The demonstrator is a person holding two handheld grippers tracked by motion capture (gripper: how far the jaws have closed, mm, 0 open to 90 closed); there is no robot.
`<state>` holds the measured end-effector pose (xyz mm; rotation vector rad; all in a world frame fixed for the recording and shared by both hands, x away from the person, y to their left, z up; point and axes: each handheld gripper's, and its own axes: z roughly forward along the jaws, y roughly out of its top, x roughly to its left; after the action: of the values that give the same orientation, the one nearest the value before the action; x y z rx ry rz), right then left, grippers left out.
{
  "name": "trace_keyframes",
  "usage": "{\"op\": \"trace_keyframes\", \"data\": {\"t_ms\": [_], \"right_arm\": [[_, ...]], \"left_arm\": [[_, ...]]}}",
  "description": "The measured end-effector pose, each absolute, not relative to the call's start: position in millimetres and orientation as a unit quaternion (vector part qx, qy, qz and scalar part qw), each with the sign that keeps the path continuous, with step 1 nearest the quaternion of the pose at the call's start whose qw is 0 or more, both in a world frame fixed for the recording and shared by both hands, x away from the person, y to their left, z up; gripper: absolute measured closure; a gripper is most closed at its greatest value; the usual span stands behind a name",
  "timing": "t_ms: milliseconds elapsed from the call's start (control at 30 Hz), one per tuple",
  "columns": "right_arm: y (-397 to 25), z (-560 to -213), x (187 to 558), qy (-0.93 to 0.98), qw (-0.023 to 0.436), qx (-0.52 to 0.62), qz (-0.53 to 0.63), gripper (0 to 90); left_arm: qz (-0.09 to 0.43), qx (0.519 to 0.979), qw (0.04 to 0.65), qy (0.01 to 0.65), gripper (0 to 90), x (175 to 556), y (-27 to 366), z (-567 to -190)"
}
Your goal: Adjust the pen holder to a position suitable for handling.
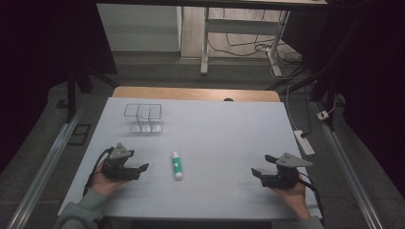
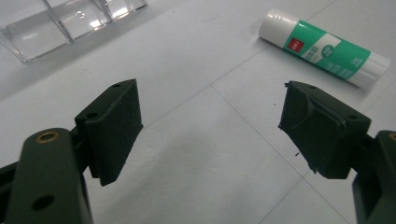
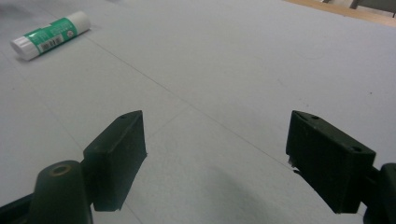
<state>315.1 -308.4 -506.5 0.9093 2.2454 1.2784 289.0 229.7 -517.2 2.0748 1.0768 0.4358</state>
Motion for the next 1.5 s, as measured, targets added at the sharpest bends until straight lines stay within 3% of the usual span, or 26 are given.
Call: {"op": "trace_keyframes", "data": {"t_ms": [900,1500], "right_arm": [[-308,-510,317,0.808,0.202,0.327,0.447,20.7],[-309,-509,330,0.8,0.195,0.329,0.462,21.7]], "left_arm": [[0.214,0.792,0.366,0.44,23.6,323,240,-504],[0.23,0.769,0.352,0.482,24.8,359,276,-472]]}}
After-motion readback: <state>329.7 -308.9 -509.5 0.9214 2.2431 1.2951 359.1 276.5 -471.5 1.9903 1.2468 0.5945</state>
